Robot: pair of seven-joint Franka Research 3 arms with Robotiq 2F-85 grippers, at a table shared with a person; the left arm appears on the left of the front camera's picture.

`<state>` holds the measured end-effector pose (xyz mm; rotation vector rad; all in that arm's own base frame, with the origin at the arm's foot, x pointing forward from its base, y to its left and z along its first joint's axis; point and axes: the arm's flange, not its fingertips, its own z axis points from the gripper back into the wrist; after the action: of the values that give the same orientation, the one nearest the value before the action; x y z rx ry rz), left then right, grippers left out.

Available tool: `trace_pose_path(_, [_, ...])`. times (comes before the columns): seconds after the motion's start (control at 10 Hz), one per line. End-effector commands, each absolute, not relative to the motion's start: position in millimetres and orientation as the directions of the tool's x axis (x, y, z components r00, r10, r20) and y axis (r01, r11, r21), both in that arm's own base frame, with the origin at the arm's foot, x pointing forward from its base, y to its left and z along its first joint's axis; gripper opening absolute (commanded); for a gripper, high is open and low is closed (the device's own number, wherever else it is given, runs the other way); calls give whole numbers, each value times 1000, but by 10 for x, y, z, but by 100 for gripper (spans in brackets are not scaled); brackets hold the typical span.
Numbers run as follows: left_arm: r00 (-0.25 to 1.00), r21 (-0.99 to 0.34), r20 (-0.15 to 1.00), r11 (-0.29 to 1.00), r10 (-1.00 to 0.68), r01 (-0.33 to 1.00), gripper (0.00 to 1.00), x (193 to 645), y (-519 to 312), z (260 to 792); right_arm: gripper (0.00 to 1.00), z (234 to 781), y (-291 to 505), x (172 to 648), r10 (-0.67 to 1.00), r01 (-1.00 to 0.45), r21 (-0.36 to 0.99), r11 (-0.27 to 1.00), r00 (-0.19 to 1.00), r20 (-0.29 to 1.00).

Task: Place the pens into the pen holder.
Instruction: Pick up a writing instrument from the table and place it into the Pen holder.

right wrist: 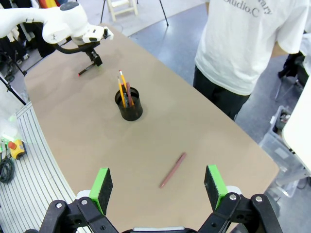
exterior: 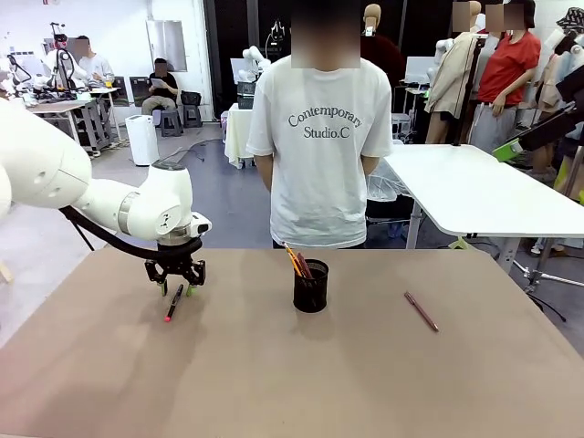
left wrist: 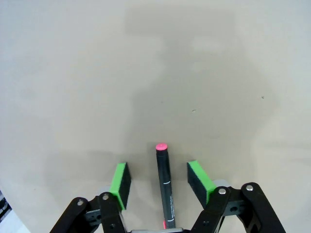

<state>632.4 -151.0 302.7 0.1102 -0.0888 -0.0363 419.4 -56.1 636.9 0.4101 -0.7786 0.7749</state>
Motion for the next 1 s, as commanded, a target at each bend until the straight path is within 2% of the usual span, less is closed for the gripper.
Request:
trace_pose_path(0.0, [997, 98, 71, 995, -29, 22, 6, 6347, -1486, 2994, 100, 6386, -552, 4199, 458, -757, 56, 651, 450, 767])
trace_pose_path(0.1, [998, 92, 53, 996, -29, 24, 0, 6343, -1473, 3008, 100, 6386, -552, 4199, 458, -757, 56, 651, 450, 767])
trace_pose_path(0.5, [999, 72, 26, 997, -36, 35, 0, 6307, -1460, 3077, 100, 6386, -552, 4199, 458, -757, 56, 651, 450, 767])
trace_pose_path(0.8, [998, 3, 55, 999, -37, 37, 0, 6306, -1413, 3228, 100, 6386, -552, 4199, 458, -757, 56, 651, 450, 767])
trace_pose_path(0.9, [997, -66, 67, 997, -39, 43, 0, 6306, -1372, 3333, 100, 6386, -552, 4199, 458, -757, 56, 651, 450, 767])
